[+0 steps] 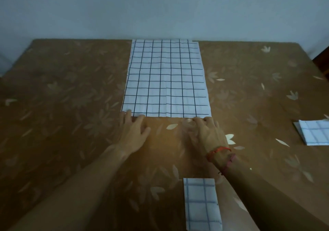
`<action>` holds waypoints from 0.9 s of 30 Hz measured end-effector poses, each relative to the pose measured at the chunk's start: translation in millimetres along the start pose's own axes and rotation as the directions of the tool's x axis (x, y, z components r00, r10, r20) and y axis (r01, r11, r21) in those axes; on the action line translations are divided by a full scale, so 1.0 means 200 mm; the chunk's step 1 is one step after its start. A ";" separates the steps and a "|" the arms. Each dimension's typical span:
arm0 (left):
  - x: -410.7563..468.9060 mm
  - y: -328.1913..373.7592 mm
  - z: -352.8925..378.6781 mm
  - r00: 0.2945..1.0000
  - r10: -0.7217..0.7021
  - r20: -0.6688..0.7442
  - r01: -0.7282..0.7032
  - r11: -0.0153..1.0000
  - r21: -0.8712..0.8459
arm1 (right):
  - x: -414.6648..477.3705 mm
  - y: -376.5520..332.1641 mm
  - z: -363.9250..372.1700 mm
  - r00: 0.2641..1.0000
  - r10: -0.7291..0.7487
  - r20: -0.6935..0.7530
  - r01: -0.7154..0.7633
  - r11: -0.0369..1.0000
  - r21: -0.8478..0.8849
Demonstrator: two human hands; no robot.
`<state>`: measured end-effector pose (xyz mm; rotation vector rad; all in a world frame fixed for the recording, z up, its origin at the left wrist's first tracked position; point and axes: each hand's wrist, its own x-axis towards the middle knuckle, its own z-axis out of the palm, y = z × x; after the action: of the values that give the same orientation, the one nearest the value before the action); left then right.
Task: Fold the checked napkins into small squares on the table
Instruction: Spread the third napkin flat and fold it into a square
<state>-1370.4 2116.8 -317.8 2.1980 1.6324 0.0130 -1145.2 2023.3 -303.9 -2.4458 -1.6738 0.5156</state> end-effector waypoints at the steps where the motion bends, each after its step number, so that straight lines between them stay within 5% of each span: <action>1: 0.04 -0.01 -0.01 0.999 -0.013 0.035 0.013 1.000 0.003 | 0.04 -0.01 0.01 1.000 0.003 -0.013 -0.004 0.998 -0.057; 17: 0.30 -0.02 0.10 0.995 0.084 0.044 -0.087 0.994 0.072 | 0.41 -0.10 0.19 0.998 -0.048 0.040 0.053 0.988 -0.147; 27: 0.27 0.01 0.09 0.977 0.160 -0.139 -0.164 0.986 -0.016 | 0.35 -0.14 0.24 0.997 -0.075 -0.013 0.073 0.991 -0.109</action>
<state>-1346.9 2160.4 -345.9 2.3492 1.5069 0.2355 -1163.1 2094.9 -355.8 -2.4428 -1.8233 0.4033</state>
